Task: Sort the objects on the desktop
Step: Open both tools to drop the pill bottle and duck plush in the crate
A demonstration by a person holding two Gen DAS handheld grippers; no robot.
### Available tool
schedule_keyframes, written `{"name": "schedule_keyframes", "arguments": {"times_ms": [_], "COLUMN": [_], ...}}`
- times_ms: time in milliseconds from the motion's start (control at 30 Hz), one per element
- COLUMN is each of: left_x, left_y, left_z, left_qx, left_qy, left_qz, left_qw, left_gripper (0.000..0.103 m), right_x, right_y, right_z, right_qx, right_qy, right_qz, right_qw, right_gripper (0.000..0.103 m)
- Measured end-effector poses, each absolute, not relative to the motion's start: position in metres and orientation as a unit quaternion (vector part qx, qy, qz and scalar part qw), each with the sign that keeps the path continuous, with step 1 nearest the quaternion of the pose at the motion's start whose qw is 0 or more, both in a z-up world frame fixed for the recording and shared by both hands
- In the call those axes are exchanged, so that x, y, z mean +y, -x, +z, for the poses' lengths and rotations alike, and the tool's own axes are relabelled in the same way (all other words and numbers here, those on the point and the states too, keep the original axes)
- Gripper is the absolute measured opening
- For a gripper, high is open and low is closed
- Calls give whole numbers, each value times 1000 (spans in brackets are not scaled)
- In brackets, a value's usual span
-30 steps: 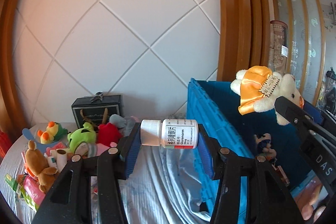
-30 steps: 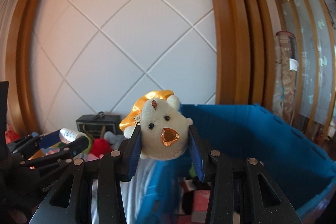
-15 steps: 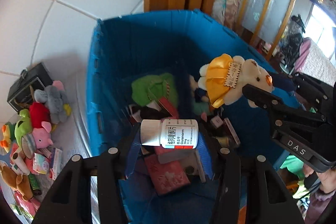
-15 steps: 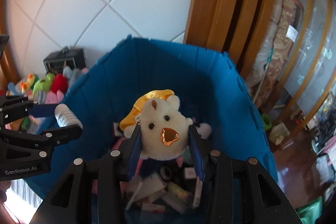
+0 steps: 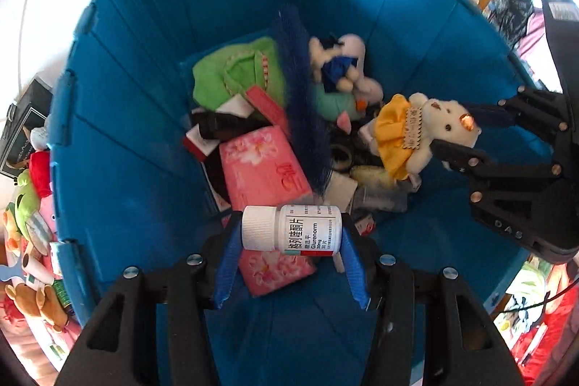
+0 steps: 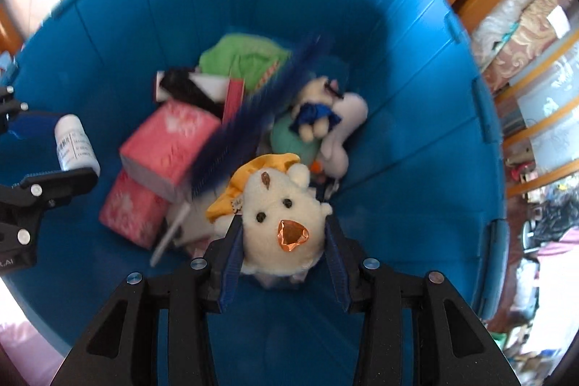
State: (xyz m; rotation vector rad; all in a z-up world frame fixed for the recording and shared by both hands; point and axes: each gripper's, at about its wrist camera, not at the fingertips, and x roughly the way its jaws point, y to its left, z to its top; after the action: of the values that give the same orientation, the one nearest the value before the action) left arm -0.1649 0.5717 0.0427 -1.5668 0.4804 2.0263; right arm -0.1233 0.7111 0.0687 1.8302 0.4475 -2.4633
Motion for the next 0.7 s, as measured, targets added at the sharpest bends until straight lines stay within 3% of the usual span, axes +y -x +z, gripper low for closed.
{"name": "schedule_keyframes", "arguments": {"times_ms": [133, 300, 400, 467, 600, 700], "left_x": [574, 577, 577, 577, 575, 571], "left_y": [162, 155, 154, 152, 150, 149], "left_z": [34, 29, 27, 26, 27, 34], "left_qx": [196, 219, 216, 217, 217, 207], "left_qy": [590, 589, 591, 592, 591, 584], "left_qz": [739, 734, 732, 730, 731, 739], "left_qw": [259, 258, 261, 262, 263, 267], "left_gripper": [50, 59, 59, 60, 60, 60], "right_x": [715, 722, 724, 723, 717, 713], "right_y": [121, 118, 119, 119, 117, 117], "right_z": [55, 42, 40, 43, 50, 55], "right_qx": [174, 177, 172, 177, 194, 204], "right_qy": [-620, -645, -649, -643, -638, -633], "right_qz": [-765, -743, -741, -745, -745, -747], "right_qw": [18, 22, 20, 15, 15, 10], "right_gripper": [42, 45, 63, 89, 101, 103]}}
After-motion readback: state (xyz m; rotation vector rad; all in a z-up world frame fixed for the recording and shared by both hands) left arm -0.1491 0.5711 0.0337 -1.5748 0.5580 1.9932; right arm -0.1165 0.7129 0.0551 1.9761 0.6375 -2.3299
